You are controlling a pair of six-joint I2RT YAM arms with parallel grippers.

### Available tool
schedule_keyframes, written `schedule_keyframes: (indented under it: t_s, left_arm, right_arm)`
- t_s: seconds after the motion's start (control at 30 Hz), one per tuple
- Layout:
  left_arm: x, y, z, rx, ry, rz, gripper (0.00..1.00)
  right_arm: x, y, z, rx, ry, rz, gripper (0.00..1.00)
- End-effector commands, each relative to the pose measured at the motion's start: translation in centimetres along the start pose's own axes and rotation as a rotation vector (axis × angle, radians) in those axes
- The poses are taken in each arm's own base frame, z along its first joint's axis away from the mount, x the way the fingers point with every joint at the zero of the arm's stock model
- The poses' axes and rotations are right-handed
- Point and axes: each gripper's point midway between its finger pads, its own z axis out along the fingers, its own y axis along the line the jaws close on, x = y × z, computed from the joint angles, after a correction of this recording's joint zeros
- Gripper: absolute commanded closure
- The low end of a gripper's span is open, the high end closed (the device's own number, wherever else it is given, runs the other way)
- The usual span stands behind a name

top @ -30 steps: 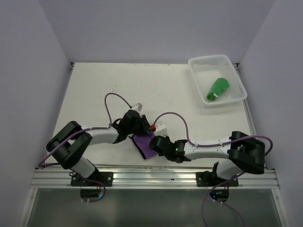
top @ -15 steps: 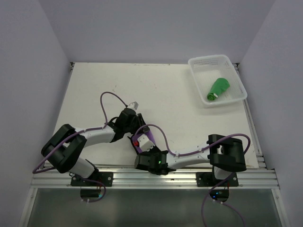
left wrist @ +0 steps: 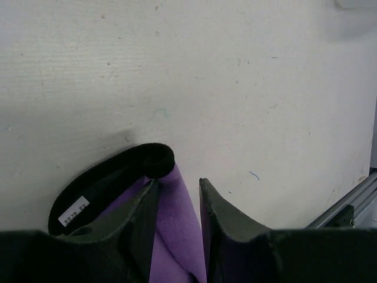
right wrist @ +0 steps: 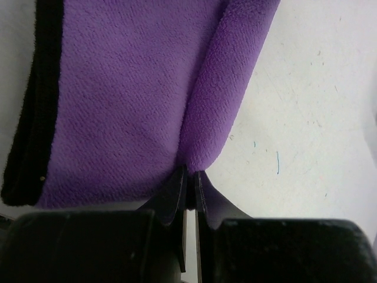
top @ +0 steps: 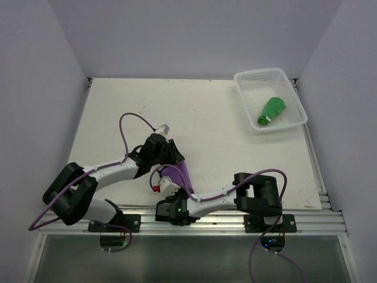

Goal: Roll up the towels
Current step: Roll the towel

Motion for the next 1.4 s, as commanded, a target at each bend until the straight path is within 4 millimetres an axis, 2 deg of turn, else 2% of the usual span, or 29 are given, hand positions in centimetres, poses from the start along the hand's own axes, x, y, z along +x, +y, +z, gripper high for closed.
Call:
schedule_keyframes:
  t_s: [0.0,0.07,0.13,0.27,0.37,0.53,0.57,0.8,1.03,1.37]
  left_arm:
    - [-2.1,-0.8,-1.4,0.008,-0.075,0.035,0.63]
    - [-2.7,-0.9,-2.3,0.003,-0.101,0.048,0.64]
    - [-3.9,-1.9,-3.6,0.03,-0.149,0.076,0.62]
    - [-4.7,-3.0,-4.2,0.052,-0.148,0.143,0.61]
    - [-3.9,-4.0,-3.8,0.122,-0.11,0.161,0.61]
    - [-1.3,-4.8,-2.9,0.24,-0.028,0.157,0.62]
    - [-1.3,-5.1,-2.9,0.262,-0.032,0.163,0.62]
    - [0.8,-4.4,-1.8,0.292,0.04,0.165,0.62]
    - [3.1,-2.2,-0.9,0.249,0.103,0.136,0.63]
    - [4.0,0.5,0.0,0.176,0.084,0.126,0.62]
  right_arm:
    - [0.1,0.6,0.1,0.017,0.034,-0.017,1.0]
    - [0.4,0.8,0.3,0.029,0.045,-0.036,1.0]
    - [0.1,1.0,0.3,0.032,0.053,-0.048,1.0]
    - [0.5,1.7,0.7,0.037,0.081,-0.099,1.0]
    - [0.4,2.0,0.8,0.041,0.095,-0.119,1.0]
    - [0.8,2.5,1.1,0.056,0.133,-0.163,1.0]
    - [0.8,2.6,1.1,0.055,0.134,-0.167,1.0]
    - [0.9,3.2,1.3,0.041,0.149,-0.194,1.0]
    - [1.4,3.6,1.6,0.024,0.176,-0.193,1.0]
    - [1.4,3.8,1.7,-0.011,0.193,-0.172,1.0]
